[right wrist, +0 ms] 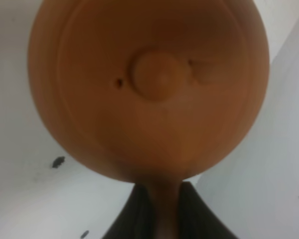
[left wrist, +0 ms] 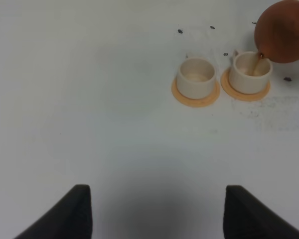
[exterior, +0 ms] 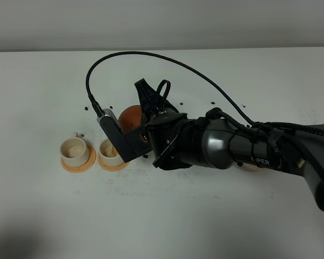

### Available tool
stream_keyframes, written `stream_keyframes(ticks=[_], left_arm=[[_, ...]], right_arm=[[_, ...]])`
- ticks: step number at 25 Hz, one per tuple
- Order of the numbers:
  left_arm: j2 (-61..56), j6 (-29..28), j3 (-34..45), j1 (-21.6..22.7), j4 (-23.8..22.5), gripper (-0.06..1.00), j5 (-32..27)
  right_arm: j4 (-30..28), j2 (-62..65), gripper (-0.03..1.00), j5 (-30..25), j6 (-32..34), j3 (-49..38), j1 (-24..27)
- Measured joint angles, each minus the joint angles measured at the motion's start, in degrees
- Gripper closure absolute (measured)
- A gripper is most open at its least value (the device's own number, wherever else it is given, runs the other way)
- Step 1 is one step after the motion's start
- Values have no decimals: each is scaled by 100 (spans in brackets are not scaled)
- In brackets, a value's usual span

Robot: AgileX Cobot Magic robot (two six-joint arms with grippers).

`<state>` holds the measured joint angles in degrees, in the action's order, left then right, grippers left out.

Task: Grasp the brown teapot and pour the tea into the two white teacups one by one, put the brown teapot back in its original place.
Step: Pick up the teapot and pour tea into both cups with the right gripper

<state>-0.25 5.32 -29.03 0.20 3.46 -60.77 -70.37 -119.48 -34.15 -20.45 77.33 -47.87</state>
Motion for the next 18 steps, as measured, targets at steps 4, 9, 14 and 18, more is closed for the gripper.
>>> stream_keyframes(ticks=[4,9,14,18], left_arm=[[0,0,0,0,0,36,0],[0,0,0,0,0,36,0],[0,-5,0,0,0,36,0],[0,-5,0,0,0,36,0]], right_arm=[[-195,0,85,-73,5,0,-4],[-288,0,85,-211,5,0,-4],[-325,0,85,-232,5,0,-4],[-343,0,85,-232,5,0,-4]])
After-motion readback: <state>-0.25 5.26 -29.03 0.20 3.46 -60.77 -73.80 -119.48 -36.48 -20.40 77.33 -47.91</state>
